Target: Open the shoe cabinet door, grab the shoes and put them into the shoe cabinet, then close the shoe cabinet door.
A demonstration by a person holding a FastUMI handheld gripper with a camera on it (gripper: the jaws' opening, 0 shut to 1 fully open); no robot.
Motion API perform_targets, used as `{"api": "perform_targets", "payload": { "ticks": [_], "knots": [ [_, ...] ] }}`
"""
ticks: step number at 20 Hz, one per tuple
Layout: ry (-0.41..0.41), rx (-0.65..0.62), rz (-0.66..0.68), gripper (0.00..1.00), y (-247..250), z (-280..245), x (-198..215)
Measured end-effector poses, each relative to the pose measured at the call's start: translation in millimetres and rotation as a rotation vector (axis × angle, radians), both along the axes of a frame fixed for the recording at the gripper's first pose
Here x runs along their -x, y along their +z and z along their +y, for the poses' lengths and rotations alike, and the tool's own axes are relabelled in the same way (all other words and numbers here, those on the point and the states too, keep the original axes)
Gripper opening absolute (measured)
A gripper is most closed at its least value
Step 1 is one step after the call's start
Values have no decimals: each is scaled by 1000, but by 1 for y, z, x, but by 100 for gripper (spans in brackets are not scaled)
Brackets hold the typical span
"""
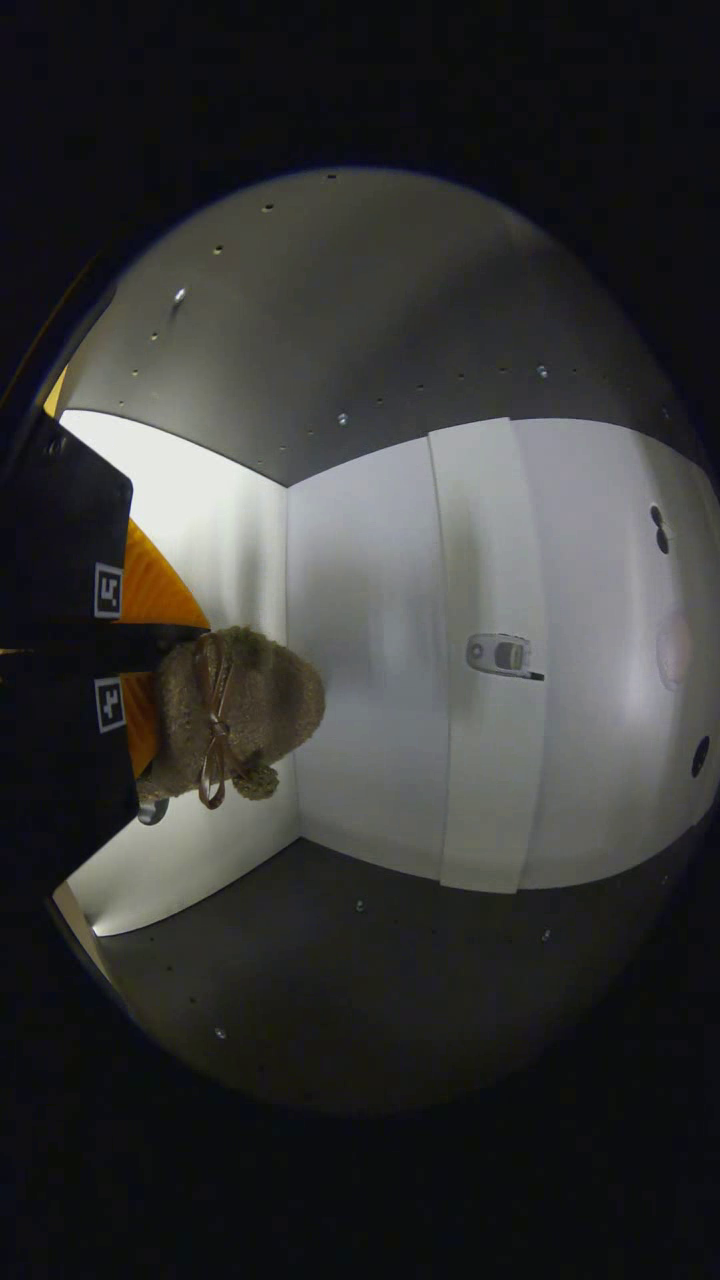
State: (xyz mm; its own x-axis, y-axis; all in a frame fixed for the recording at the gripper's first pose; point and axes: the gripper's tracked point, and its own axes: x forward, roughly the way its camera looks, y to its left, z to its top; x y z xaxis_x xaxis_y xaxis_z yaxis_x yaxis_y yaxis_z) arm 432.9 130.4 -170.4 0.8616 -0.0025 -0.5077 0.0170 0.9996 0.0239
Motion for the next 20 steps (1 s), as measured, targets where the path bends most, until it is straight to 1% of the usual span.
{"api": "perform_targets", "payload": {
  "ticks": [2, 3, 4, 5, 6, 7, 8, 9, 10, 12, 14, 15, 16, 18, 20],
  "knots": [
    [-2, -17, 20, 7, -4, 3, 1],
    [-2, -17, 29, 9, -6, 5, 3],
    [-7, -10, 33, 9, -7, 5, 4],
    [-8, -4, 39, 18, -7, 5, 8],
    [-9, 4, 44, 21, -8, 5, 11],
    [-9, 5, 47, 30, -6, 4, 15],
    [-12, -1, 49, 36, -4, 3, 19],
    [-11, -18, 49, 49, -1, 4, 23],
    [-11, -36, 53, 55, 0, 4, 29],
    [2, -60, 45, 62, 9, 3, 41],
    [21, -38, 16, 74, 18, -1, 55],
    [24, -28, 8, 81, 23, -4, 64],
    [29, -32, -3, 81, 28, -4, 72],
    [20, -41, -36, 89, 40, -7, 91],
    [7, -1, -88, 97, 56, -16, 114]
  ]
}}
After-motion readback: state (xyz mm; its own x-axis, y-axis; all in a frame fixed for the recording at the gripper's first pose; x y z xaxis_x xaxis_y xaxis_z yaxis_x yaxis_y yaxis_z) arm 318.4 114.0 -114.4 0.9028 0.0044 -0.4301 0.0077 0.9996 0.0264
